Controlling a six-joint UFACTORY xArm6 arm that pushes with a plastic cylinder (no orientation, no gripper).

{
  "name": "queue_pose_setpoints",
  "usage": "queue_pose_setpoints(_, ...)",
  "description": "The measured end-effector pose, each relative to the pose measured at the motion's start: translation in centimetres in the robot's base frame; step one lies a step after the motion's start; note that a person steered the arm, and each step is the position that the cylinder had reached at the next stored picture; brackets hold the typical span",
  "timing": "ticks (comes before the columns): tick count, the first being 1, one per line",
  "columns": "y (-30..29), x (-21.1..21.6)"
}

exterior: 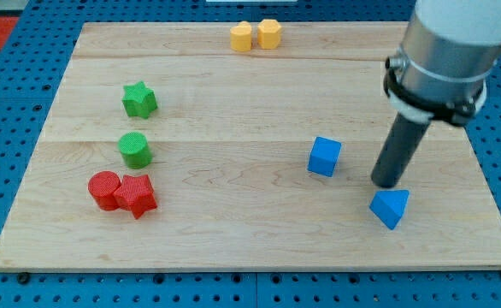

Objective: Move the blue cube vertical to the blue triangle

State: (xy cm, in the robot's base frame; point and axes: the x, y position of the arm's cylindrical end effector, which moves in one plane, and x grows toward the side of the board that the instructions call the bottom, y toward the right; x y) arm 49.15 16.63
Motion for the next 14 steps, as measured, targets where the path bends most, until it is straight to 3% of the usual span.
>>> queue_pose_setpoints(1, -0.1, -3.4)
queue_pose_setpoints(2, -5.9, -4.2)
queue_pose_setpoints(4, -7.0, -2.8)
queue_pose_setpoints(6, -6.9, -4.3)
queue_pose_setpoints(7, -2.5, -6.2)
queue_pose_setpoints(8, -1.0, -2.1)
queue_pose_setpoints(10, -7.7, 0.0)
queue_pose_setpoints(11, -7.2, -0.6)
queue_pose_setpoints(13, -12.8, 5.8)
queue_pose_setpoints(14, -13.1, 2.2)
